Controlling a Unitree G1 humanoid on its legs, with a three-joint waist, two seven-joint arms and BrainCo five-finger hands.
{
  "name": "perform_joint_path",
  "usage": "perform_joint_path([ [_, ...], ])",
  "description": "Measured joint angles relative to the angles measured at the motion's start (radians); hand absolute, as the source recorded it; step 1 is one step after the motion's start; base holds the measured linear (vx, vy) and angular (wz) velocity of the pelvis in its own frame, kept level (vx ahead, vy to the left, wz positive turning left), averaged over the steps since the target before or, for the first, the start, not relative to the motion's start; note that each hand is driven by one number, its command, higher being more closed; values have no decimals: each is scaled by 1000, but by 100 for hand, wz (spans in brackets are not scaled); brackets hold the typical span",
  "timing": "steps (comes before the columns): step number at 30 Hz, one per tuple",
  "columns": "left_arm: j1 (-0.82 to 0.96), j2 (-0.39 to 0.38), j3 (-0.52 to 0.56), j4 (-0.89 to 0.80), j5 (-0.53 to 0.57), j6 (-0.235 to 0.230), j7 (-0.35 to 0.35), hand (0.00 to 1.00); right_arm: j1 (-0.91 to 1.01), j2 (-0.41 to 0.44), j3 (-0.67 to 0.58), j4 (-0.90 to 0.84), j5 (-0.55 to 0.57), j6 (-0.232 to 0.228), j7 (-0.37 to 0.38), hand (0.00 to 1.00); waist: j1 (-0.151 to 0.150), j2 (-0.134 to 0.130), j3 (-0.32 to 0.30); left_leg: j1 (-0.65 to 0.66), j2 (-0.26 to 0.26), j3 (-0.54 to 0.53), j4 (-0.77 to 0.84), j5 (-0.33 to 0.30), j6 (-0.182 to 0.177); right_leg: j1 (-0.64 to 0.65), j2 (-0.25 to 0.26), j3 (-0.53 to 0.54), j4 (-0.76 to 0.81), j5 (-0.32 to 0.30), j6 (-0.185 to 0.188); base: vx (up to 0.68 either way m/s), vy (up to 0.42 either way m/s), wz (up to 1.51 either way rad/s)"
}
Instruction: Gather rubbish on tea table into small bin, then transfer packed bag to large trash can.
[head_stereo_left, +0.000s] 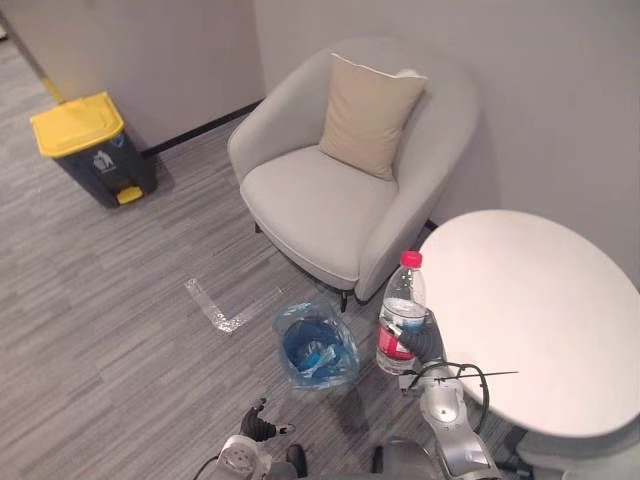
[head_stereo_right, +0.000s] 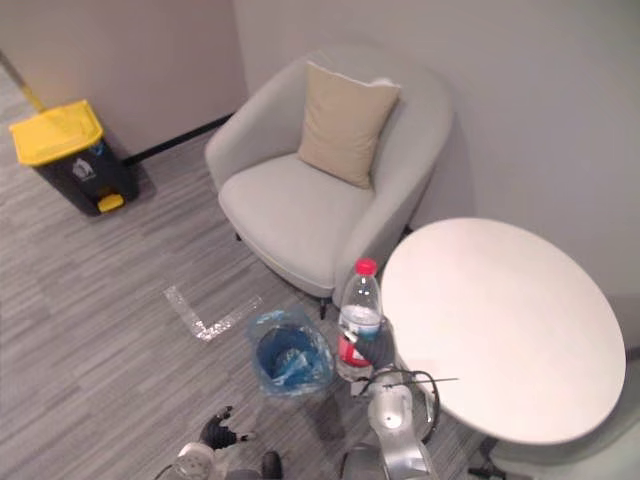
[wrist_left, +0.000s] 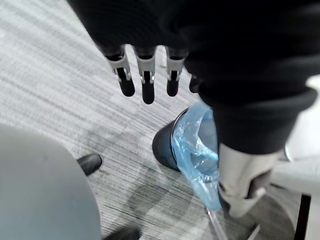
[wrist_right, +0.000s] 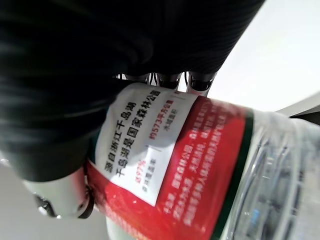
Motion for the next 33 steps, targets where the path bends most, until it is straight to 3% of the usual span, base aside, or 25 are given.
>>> perform_joint_path([
  [1,-10,-19,27,7,1,1,3,0,-4,-19,1,8,-1,4,2,100,10,16,10,13,3,-5,31,-42,-13,14,-11,-13,19,-2,-28,286,-91,39],
  [4,0,-42,30,8,1,-2,1,0,-10,-33,-4,-9,0,4,0,100,11,64,-3,-16,38,4,81,-68,-45,51,18,-32,-36,-3,-29,265,-81,15],
  [7,-1,-41,26,1,2,-2,-2,0,0,-28,-43,-9,0,4,-2,100,-1,49,6,-48,55,40,165,-81,-67,106,24,-69,-86,-5,-31,155,-45,38],
  [10,-3,-39,26,-21,3,-2,-2,0,0,-31,-63,-9,1,4,-8,100,7,25,14,-103,60,119,339,-98,-86,172,1,-82,-139,-2,-35,94,21,25],
  [11,3,-40,21,-28,4,-4,-3,0,-4,-32,-62,-9,1,3,-10,100,9,23,14,-111,81,179,354,-132,-56,189,-4,-81,-147,-2,-35,70,77,0],
  [13,4,-43,-5,-32,7,-2,-3,0,-9,-35,-62,-9,1,2,-13,100,8,46,5,-116,126,213,264,-98,-55,191,-2,-82,-150,-1,-33,47,106,-4],
  [14,5,-44,-12,-31,20,-2,-4,0,-11,-36,-62,-7,1,3,-13,100,8,61,-2,-106,119,195,213,-87,-69,190,0,-69,-165,5,-12,28,123,-3],
  [16,4,-33,-26,-30,20,-2,-5,0,-12,-22,-55,-2,0,3,-11,100,6,43,-3,-83,87,198,138,-73,-62,182,-17,-61,-194,25,14,23,167,4],
  [24,-4,2,-35,-27,22,-3,-1,0,-102,-18,28,113,-12,4,-3,100,9,32,4,-102,44,257,111,-54,-37,118,-44,11,-199,66,33,-51,83,-23],
  [28,-80,-1,-9,-20,20,-4,16,0,-255,-75,107,194,-41,5,0,100,12,33,88,-256,51,274,210,-56,-23,-19,-53,42,-162,107,24,-176,4,-12],
  [33,-188,4,67,-29,-35,-8,47,0,-444,-173,131,291,-41,9,-1,100,18,54,225,-493,87,239,416,-100,-4,-197,-49,33,-50,107,23,-293,-2,17],
])
